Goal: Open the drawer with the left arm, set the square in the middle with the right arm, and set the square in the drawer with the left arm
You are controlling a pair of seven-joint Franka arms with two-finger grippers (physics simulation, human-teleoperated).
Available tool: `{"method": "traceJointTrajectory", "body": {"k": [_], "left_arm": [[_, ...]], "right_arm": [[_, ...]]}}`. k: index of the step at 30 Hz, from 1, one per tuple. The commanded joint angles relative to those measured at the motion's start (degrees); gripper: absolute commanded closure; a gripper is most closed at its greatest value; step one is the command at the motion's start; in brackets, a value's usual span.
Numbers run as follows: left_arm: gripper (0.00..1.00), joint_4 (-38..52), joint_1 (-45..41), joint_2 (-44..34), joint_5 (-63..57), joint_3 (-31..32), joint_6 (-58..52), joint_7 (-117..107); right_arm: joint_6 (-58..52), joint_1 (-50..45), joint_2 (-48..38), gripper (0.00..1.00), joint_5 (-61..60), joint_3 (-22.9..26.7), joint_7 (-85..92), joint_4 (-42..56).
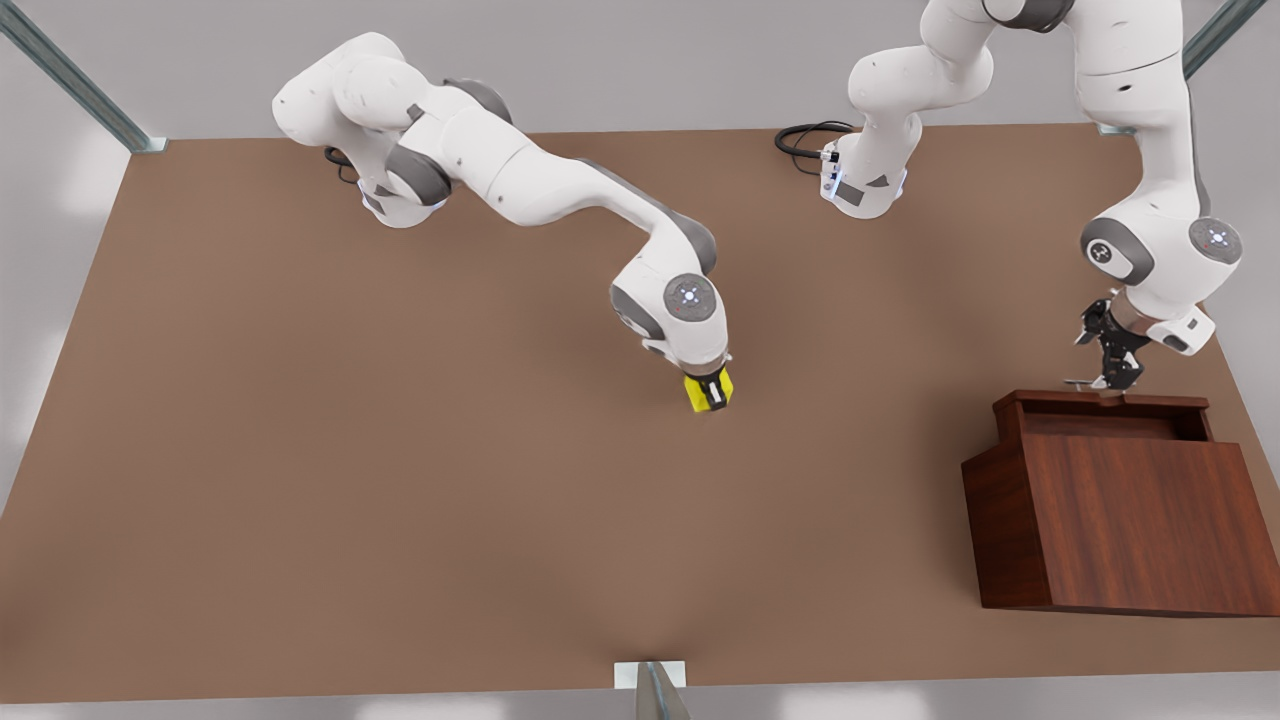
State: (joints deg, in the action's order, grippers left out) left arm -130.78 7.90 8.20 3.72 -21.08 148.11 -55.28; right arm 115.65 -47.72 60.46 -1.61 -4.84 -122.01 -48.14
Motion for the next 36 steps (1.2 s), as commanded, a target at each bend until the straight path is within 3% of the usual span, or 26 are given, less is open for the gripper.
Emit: {"method": "traceJointTrajectory", "body": {"k": [1, 9, 10, 11, 17, 19, 21, 25, 29, 33, 36], "left_arm": [[0.00, 0.0, 0.2, -0.1, -0.7, 0.0, -0.4, 0.0], [0.00, 0.0, 0.2, -0.5, -0.7, -0.1, -2.3, 0.1], [0.00, 0.0, 0.2, -0.5, -0.7, -0.1, -2.4, 0.0], [0.00, 0.0, 0.2, -0.5, -0.7, -0.2, -2.9, 0.1], [0.00, 0.0, 0.2, -1.9, -1.7, -0.7, -5.9, 0.0], [0.00, 0.0, 0.2, -2.0, -1.7, -0.7, -5.9, 0.0], [0.00, 0.0, 0.2, -1.9, -1.7, -0.7, -6.2, 0.0], [0.00, 0.0, 0.1, -1.7, -1.8, -0.7, -6.4, 0.0], [0.00, 0.0, 0.2, -2.1, -1.8, -0.7, -8.0, 0.0], [0.00, 0.0, 0.1, -3.4, -2.8, -0.7, -10.6, -0.1], [0.00, 0.0, 0.1, -3.4, -2.8, -0.8, -11.8, -0.3]], "right_arm": [[0.0, 0.0, 0.3, 0.34, -0.1, -0.1, 0.5, -0.4], [3.6, 1.3, 3.6, 0.30, -9.0, -1.9, 15.9, -0.5], [4.8, 1.0, 3.8, 0.23, -9.0, -1.9, 16.0, -0.7], [4.8, 0.9, 3.7, 0.01, -8.9, -1.9, 15.9, -0.8], [4.2, 1.1, 2.9, 0.00, -8.9, -1.9, 17.2, -1.1], [3.1, 2.3, -0.5, 0.00, -8.7, -1.4, 19.3, -1.0], [-5.3, 8.3, -7.9, 0.00, -8.5, -1.2, 30.4, -1.1], [-22.3, 25.1, -17.5, 0.00, 0.3, -1.2, 70.5, -1.1], [-33.6, 41.3, -27.6, 0.00, 0.4, -0.9, 99.2, -3.2], [-23.2, 47.8, -44.5, 0.00, 0.2, -1.1, 110.0, -29.5], [-21.7, 47.1, -46.1, 0.00, 0.2, -1.2, 114.4, -32.1]]}}
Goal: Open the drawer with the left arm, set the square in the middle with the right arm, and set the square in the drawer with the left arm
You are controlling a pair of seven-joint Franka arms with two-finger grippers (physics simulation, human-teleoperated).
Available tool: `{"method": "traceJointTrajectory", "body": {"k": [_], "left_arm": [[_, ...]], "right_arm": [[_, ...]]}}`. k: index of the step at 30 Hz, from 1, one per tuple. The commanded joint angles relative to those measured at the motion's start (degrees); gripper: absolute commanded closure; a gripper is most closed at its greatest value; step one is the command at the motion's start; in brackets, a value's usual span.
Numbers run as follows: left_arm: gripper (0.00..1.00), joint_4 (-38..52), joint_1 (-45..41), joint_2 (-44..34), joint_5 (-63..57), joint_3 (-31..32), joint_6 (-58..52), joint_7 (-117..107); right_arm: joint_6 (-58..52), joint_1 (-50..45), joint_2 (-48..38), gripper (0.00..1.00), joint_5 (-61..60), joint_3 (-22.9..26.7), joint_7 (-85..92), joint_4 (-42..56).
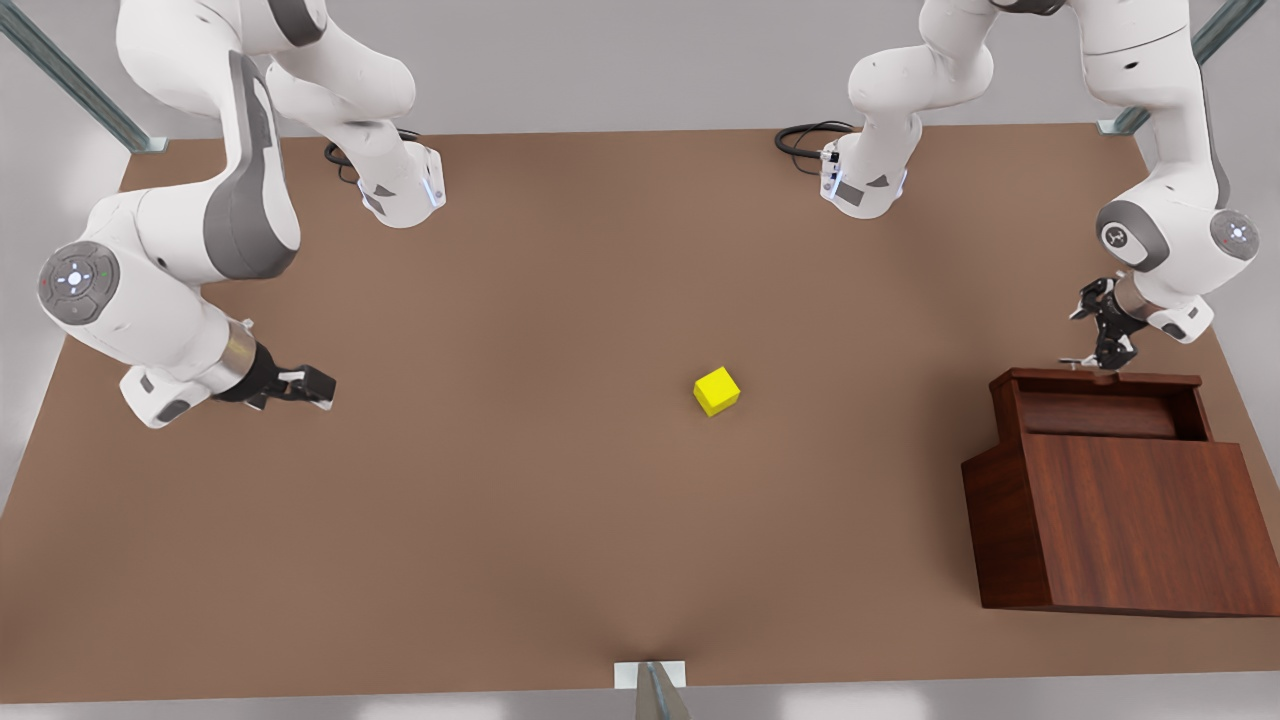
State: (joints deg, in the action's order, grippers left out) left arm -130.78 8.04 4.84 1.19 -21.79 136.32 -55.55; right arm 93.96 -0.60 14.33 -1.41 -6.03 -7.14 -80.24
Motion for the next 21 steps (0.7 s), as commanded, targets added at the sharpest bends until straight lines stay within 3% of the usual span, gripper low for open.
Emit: {"method": "traceJointTrajectory", "body": {"k": [1, 18, 21], "left_arm": [[0.00, 0.0, 0.0, 0.0, -0.3, 0.0, 0.0, 0.0], [0.00, 0.4, 0.0, -2.4, -1.9, 0.0, -3.7, -0.4], [0.00, 6.3, -0.7, -6.2, -1.9, 0.9, -19.8, -6.0]], "right_arm": [[0.0, 0.0, 0.0, 0.00, 0.0, 0.0, 0.1, 0.0], [0.1, -0.3, -0.7, 0.00, 0.0, -0.3, 2.0, -1.4], [0.2, -0.3, -0.7, 0.00, 0.0, -0.3, 2.0, -1.4]]}}
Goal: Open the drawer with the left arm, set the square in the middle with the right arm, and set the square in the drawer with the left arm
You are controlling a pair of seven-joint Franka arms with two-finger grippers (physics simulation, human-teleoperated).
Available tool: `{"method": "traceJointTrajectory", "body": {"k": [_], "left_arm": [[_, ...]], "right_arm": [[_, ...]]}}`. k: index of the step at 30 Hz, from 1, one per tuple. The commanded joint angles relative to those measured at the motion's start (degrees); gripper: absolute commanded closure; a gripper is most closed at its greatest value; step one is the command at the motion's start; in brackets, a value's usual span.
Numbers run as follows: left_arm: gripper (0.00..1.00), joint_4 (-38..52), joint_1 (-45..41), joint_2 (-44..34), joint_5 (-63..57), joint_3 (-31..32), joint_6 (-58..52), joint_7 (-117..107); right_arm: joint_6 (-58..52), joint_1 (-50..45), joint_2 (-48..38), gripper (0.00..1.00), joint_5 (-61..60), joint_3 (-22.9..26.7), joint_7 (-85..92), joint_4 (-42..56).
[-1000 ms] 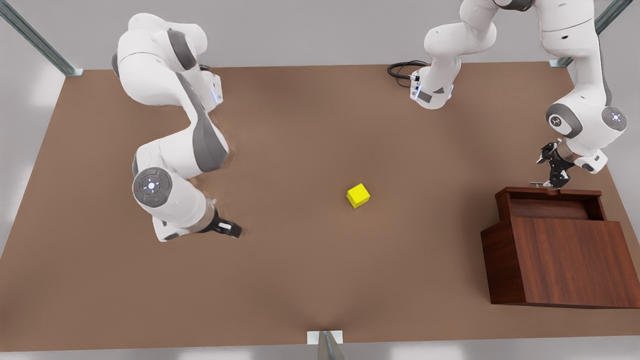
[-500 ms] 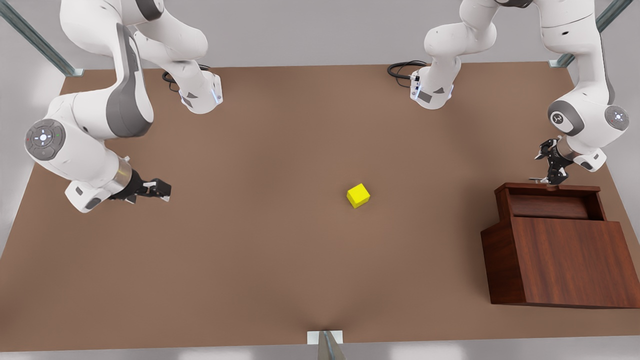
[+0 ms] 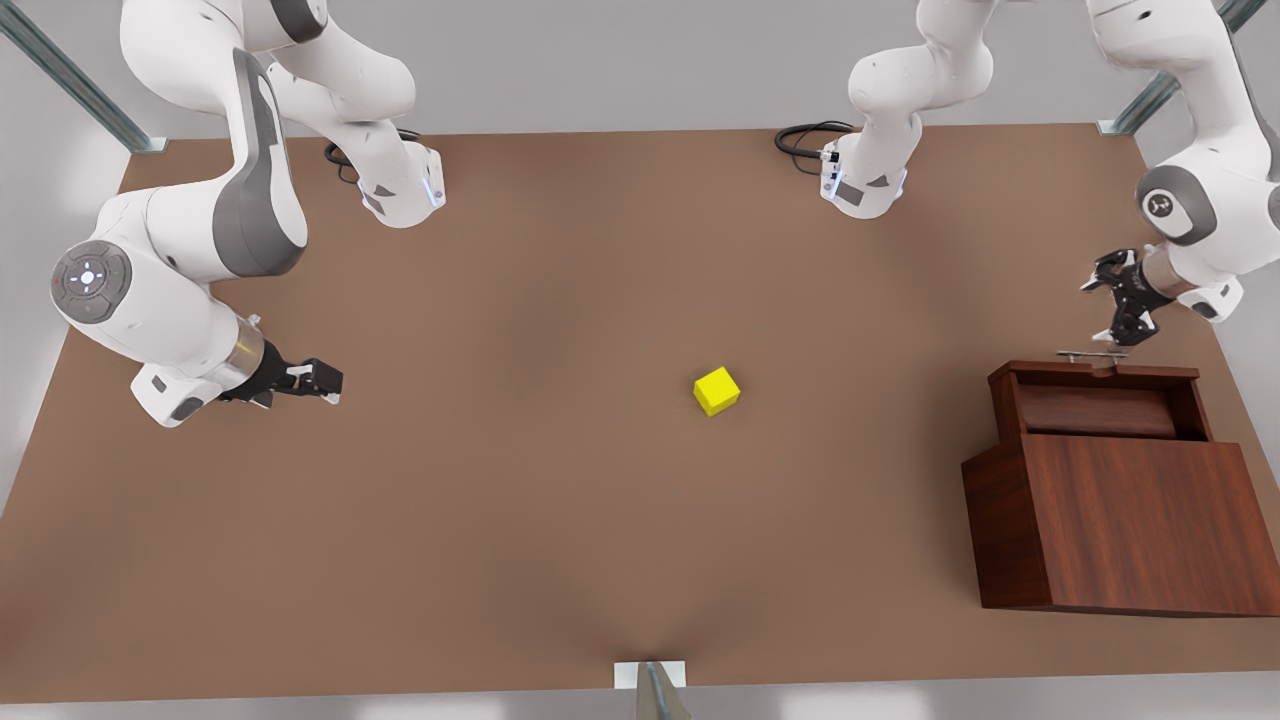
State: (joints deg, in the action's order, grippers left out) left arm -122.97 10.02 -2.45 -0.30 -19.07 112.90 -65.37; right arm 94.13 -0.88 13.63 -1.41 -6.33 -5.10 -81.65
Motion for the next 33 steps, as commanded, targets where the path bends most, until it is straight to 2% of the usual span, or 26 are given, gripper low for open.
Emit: {"method": "traceJointTrajectory", "body": {"k": [1, 2, 3, 4, 5, 6, 7, 9, 10, 12, 14, 15, 16, 19, 22, 24, 28, 30, 33], "left_arm": [[0.00, 1.6, -3.3, -0.5, 0.0, 2.2, -2.9, -4.0], [0.00, 5.8, -3.3, -0.4, 0.6, 6.0, -8.1, -11.4], [0.00, 13.0, -3.7, 0.4, 5.6, 13.4, -14.9, -12.2], [0.00, 23.8, -6.7, 5.0, 4.8, 25.3, -19.6, -9.7], [0.00, 30.2, -8.8, 8.5, 4.1, 33.1, -19.1, -2.3], [0.00, 34.3, -14.1, 12.2, 2.4, 35.6, -18.5, 6.8], [0.00, 34.5, -22.5, 17.9, -0.4, 36.0, -4.8, 6.4], [0.00, 34.3, -34.7, 24.8, -17.6, 36.5, 3.5, 6.0], [0.00, 35.2, -36.0, 27.8, -20.1, 36.8, 3.9, 6.2], [0.00, 44.6, -36.0, 37.7, -15.2, 42.6, 2.0, 14.1], [0.00, 44.0, -35.0, 38.7, -13.7, 42.4, 1.9, 47.0], [0.00, 40.9, -33.7, 37.5, -13.3, 41.8, -1.3, 65.7], [0.00, 36.6, -33.0, 34.4, -11.1, 40.8, -0.1, 67.4], [0.00, 35.3, -32.6, 35.2, -9.9, 39.1, 1.8, 79.0], [0.00, 30.9, -32.6, 34.5, -9.8, 39.0, 3.7, 81.9], [0.00, 25.8, -32.6, 34.4, -9.9, 38.8, 11.3, 81.3], [0.00, 21.7, -32.4, 33.7, -10.0, 37.8, 13.5, 82.1], [0.00, 15.4, -32.0, 31.3, -9.8, 37.0, 21.2, 81.9], [0.00, 15.4, -32.0, 31.9, -9.8, 37.0, 21.5, 81.9]], "right_arm": [[0.0, 0.0, 0.0, 0.00, 0.0, 0.0, 0.0, 0.0], [0.0, 0.0, 0.0, 0.00, 0.0, 0.0, 0.0, 0.0], [-0.1, 0.1, 0.0, 0.00, 0.0, 0.0, 0.0, 0.0], [0.0, 0.0, 0.0, 0.00, 0.0, 0.0, 0.0, 0.0], [-0.1, 0.0, 0.0, 0.00, 0.0, 0.0, 0.0, 0.0], [-0.1, 0.1, 0.0, 0.00, 0.0, 0.0, 0.0, 0.0], [0.0, 0.0, 0.1, 0.00, 0.0, 0.0, 0.0, 0.0], [-0.1, 0.1, 0.1, 0.00, 0.0, 0.0, 0.0, 0.0], [0.0, 0.1, 0.1, 0.00, 0.0, 0.0, 0.0, 0.0], [-0.1, 0.1, 0.2, 0.00, 0.0, 0.0, 0.0, 0.0], [0.0, 0.2, 0.2, 0.00, 0.0, 0.0, 0.0, 0.0], [-0.1, 0.2, 0.2, 0.00, 0.0, 0.0, 0.0, 0.0], [0.0, 0.2, 0.3, 0.00, 0.0, 0.0, 0.4, 0.0], [-0.1, 0.3, 0.3, 0.00, 0.0, 0.0, 0.8, 0.0], [0.0, 0.4, 0.3, 0.00, 0.0, 0.0, 0.9, 0.0], [-0.1, 0.6, 0.2, 0.00, -0.4, 0.0, 1.1, 0.0], [-0.1, 0.8, 0.3, 0.00, -0.4, 0.1, 1.9, 0.1], [-0.1, 0.8, 0.3, 0.00, -0.4, 0.1, 1.9, 0.1], [-0.1, 0.8, 0.3, 0.00, -0.4, 0.1, 1.9, 0.0]]}}
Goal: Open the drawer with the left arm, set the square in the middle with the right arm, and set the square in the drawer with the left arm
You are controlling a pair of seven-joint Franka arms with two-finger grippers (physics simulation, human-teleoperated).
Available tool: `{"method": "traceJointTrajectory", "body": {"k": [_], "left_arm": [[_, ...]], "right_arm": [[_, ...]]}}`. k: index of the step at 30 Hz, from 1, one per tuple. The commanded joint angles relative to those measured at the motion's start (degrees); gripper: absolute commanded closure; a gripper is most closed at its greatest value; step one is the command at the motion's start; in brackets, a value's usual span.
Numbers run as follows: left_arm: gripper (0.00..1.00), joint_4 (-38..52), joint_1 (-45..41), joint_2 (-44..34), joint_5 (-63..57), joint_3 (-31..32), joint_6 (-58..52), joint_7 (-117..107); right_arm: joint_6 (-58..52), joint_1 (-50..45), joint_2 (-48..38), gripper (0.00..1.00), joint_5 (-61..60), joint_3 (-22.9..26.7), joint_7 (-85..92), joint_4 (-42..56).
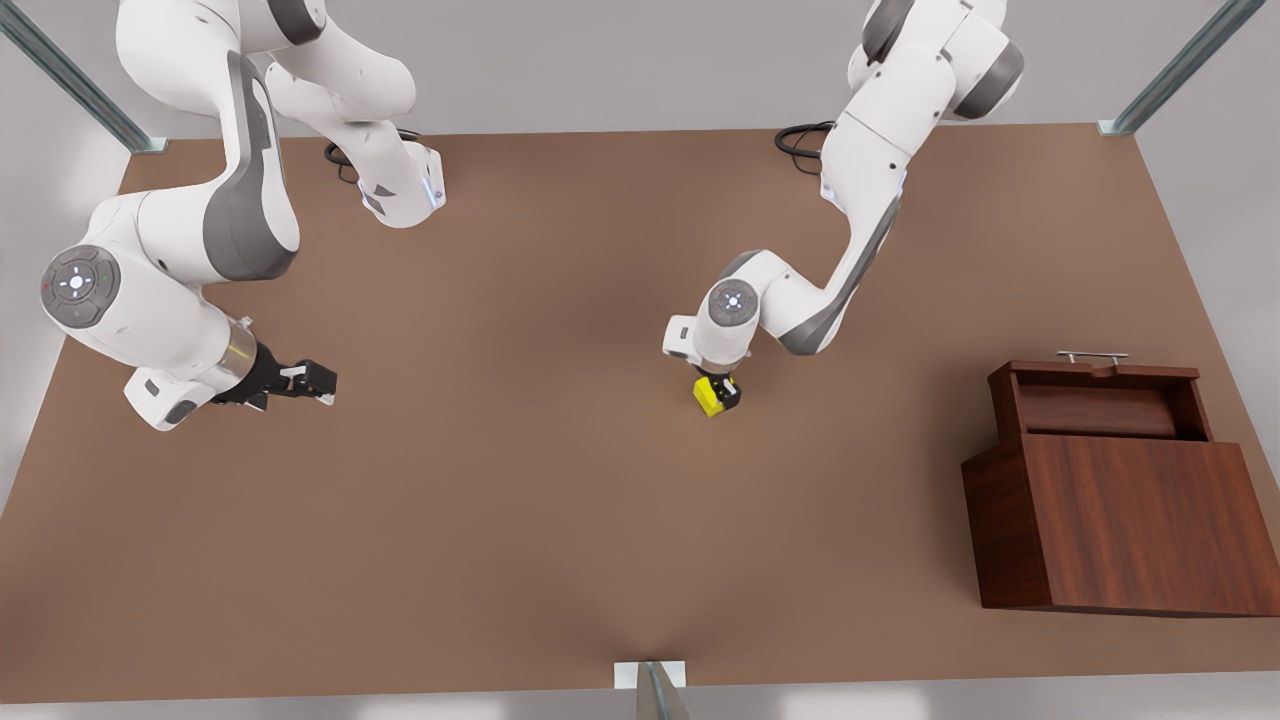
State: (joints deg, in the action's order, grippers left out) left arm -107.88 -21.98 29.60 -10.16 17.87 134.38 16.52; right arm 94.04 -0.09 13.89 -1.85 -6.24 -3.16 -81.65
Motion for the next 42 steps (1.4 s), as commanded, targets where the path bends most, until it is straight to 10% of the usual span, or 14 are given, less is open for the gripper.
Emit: {"method": "traceJointTrajectory", "body": {"k": [1, 21, 27, 42], "left_arm": [[0.00, -0.2, 0.0, 0.0, 0.1, 0.1, 0.0, 0.0], [0.00, -3.2, 0.8, 4.8, -0.6, -1.2, 7.0, 0.1], [0.41, -3.0, 0.9, 5.2, -0.6, -2.0, 7.0, -0.1], [0.41, -2.7, 2.2, 1.2, 0.1, -2.1, 3.1, -1.8]], "right_arm": [[0.0, 0.0, 0.1, 0.00, 0.0, 0.0, 0.0, 0.0], [0.0, 0.1, 0.1, 0.00, -0.1, 0.3, 1.0, 0.1], [0.0, 0.1, 0.1, 0.00, -0.1, 0.3, 1.0, 0.1], [0.0, 0.2, 0.1, 0.00, -0.1, 0.3, 1.1, 0.0]]}}
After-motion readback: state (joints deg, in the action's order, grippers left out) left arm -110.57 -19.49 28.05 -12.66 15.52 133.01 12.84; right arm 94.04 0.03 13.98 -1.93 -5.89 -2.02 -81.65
